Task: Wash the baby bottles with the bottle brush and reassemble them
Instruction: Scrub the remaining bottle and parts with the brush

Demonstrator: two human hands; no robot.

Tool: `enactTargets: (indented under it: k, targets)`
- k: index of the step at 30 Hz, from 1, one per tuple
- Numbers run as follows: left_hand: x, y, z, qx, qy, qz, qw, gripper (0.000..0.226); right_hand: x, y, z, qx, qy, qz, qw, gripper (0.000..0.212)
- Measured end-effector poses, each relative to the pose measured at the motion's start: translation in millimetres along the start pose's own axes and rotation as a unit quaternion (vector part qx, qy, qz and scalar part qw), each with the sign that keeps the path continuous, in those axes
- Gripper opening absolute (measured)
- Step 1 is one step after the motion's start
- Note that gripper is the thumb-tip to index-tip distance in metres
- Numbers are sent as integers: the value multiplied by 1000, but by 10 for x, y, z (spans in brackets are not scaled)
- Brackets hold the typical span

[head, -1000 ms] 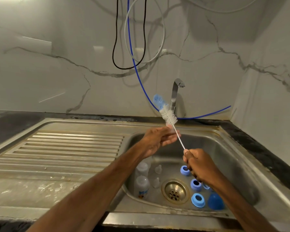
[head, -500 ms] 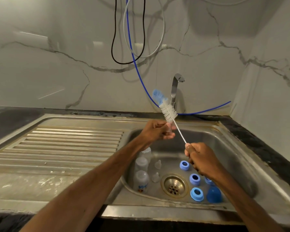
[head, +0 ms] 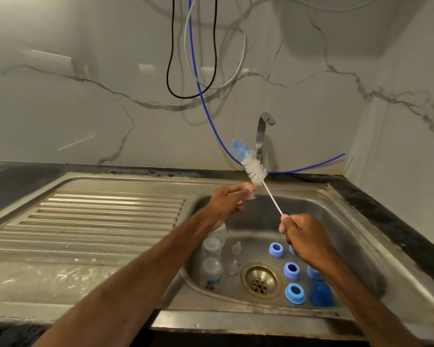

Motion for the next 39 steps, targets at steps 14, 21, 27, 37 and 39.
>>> enactTargets:
  k: [14, 21, 27, 37, 39]
  targets:
    - [-73, 95, -20, 123, 332, 67, 933, 37, -142, 80, -34, -17, -48, -16, 999, 41]
    - [442, 15, -44, 94, 308, 211, 923, 29, -277, 159, -70, -9, -46, -87, 995, 42]
    - [-103, 97, 61, 83, 258, 36, 962, 31, -151, 67, -50, -28, -41, -27, 998, 42]
    - [-415, 195, -258, -103, -492, -172, 847, 20, -144, -189, 207, 37, 122, 2, 992, 46]
    - [-536, 245, -447, -104, -573, -213, 784, 22, -179, -200, 248, 42, 137, -3, 990, 47]
Point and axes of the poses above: each hand's wrist, its own y-axis away from the middle knuckle, its own x-axis out of the back of the hand, z = x × y, the point moved 7 cm from there along -y, towards the middle knuckle, and after that the axes turned 7 degrees about z, right-handed, at the moved point
